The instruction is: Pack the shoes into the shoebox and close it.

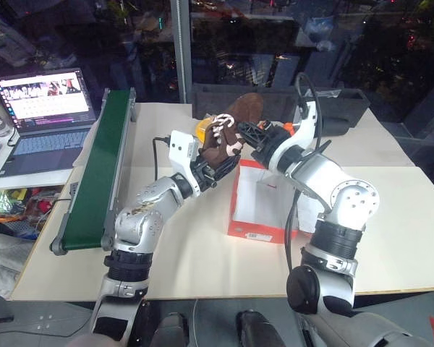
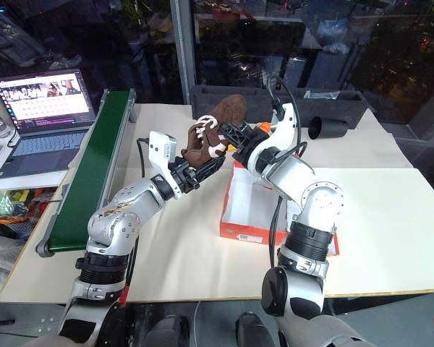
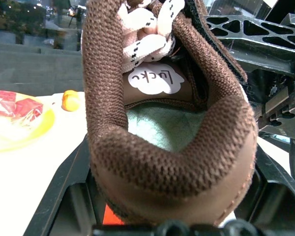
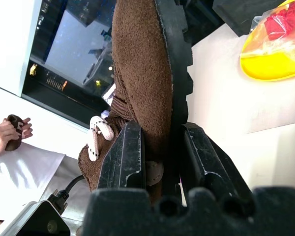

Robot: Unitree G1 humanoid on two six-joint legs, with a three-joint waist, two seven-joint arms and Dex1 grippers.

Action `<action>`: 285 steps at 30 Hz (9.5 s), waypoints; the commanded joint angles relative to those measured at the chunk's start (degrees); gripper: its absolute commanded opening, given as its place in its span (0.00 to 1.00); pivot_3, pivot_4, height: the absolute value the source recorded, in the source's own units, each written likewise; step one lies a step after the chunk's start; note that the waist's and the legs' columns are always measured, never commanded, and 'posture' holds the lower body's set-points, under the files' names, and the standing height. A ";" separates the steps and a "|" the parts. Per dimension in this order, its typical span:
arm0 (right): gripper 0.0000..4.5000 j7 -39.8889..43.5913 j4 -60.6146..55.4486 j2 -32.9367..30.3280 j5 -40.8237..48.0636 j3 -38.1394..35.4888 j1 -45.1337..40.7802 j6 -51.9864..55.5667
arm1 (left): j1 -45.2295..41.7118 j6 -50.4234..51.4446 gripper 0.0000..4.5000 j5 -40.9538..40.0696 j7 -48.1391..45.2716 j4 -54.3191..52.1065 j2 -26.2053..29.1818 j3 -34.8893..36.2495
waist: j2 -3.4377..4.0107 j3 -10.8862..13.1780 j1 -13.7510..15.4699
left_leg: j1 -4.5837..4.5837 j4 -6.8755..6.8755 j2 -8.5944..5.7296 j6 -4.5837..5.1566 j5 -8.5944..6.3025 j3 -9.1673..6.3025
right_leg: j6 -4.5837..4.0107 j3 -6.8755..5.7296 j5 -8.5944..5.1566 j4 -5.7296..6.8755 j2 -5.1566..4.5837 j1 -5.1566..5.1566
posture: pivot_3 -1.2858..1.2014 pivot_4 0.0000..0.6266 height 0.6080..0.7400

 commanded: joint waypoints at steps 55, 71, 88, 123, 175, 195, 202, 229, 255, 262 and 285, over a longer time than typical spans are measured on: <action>0.96 -17.01 -0.20 -13.36 -4.23 -5.18 0.59 28.57 | 7.44 -21.78 1.00 16.47 -25.86 1.04 18.78 -9.89 | 0.27 0.14 -0.17 | 0.00 -0.88 0.01 0.04 -0.01 0.07 | -0.19 0.02 -0.18 -0.53 -0.02 -0.14 | 0.52 0.24 0.84; 0.96 41.21 -30.21 -31.17 -18.47 27.75 13.56 -13.55 | -3.55 -12.64 1.00 18.27 24.32 16.28 4.87 18.57 | 0.30 0.17 0.46 | -0.25 -0.84 0.00 0.15 -0.10 -0.29 | -0.10 -0.33 -0.21 -0.50 -0.07 -0.05 | 0.52 0.24 0.84; 0.98 51.15 -26.05 -32.76 -34.17 32.66 31.01 -26.78 | -3.02 -11.29 1.00 19.82 13.23 27.66 17.34 14.56 | 0.29 0.17 1.42 | 0.07 -0.56 -0.07 -0.04 0.02 -0.44 | -0.14 -0.51 -0.20 -0.41 -0.08 0.15 | 0.52 0.24 0.84; 0.98 57.82 -26.35 -33.57 -44.97 37.02 39.01 -35.09 | -2.83 -13.85 1.00 20.99 14.60 32.21 18.10 14.70 | 0.26 0.16 2.70 | 0.07 -0.44 -0.08 -0.04 0.02 -0.43 | -0.14 -0.52 -0.20 -0.29 -0.08 0.17 | 0.52 0.24 0.84; 1.00 54.67 -27.52 -31.42 -43.66 34.91 37.63 -32.29 | -3.74 -2.77 0.28 19.29 18.05 32.61 15.58 15.31 | 0.27 0.04 3.36 | 0.48 0.06 -0.09 -0.08 0.04 -0.43 | -0.17 -0.51 -0.25 0.39 -0.07 0.47 | 0.52 0.24 0.84; 1.00 51.27 -26.46 -27.64 -37.73 29.84 34.53 -27.81 | -4.91 -9.47 0.04 17.92 19.15 30.85 14.17 18.01 | 0.25 0.05 3.40 | 0.68 0.06 -0.08 -0.08 0.04 -0.44 | -0.20 -0.53 -0.29 0.37 -0.07 0.72 | 0.52 0.24 0.84; 1.00 40.05 -21.43 -20.64 -24.29 18.70 23.37 -13.22 | -5.71 -16.02 0.04 11.59 13.73 17.31 9.44 18.32 | 0.08 0.15 3.08 | 0.03 0.07 -0.06 -0.18 0.10 -0.46 | -0.22 -0.52 -0.25 0.36 -0.07 0.12 | 0.52 0.24 0.84; 0.79 7.85 -6.27 -6.15 0.91 5.05 4.78 1.33 | -2.61 15.61 0.04 -17.82 1.36 -5.64 1.00 6.08 | 0.15 0.16 0.97 | -0.09 0.01 -0.04 -0.09 0.06 -0.69 | -0.24 -0.64 -0.28 0.20 0.01 0.11 | 0.52 0.24 0.84; 0.39 4.43 10.19 -23.89 -5.59 1.94 -4.47 2.80 | 5.95 1.69 0.65 1.73 -14.45 -3.86 19.79 -7.42 | 0.35 0.28 1.03 | -0.11 -0.19 -0.04 -0.09 0.06 -0.62 | -0.34 -0.62 -0.34 0.04 -0.02 0.05 | 0.52 0.24 0.84; 0.39 0.51 15.43 -25.38 -5.30 -0.12 -3.86 17.91 | 8.75 -5.48 0.65 3.76 -26.60 -4.68 24.36 -11.08 | 0.36 0.29 1.04 | -0.05 -0.84 -0.02 -0.08 0.06 -0.59 | -0.61 -0.61 -0.56 0.01 -0.01 -0.17 | 0.52 0.24 0.84; 0.39 5.65 26.10 -13.08 -25.64 5.77 -2.02 12.69 | 9.64 -8.52 0.65 9.47 -27.46 -3.48 20.65 -12.46 | 0.39 0.28 0.99 | 0.02 -0.90 -0.03 0.03 -0.01 -0.62 | -0.61 -0.66 -0.74 0.09 -0.01 -0.12 | 0.52 0.24 0.84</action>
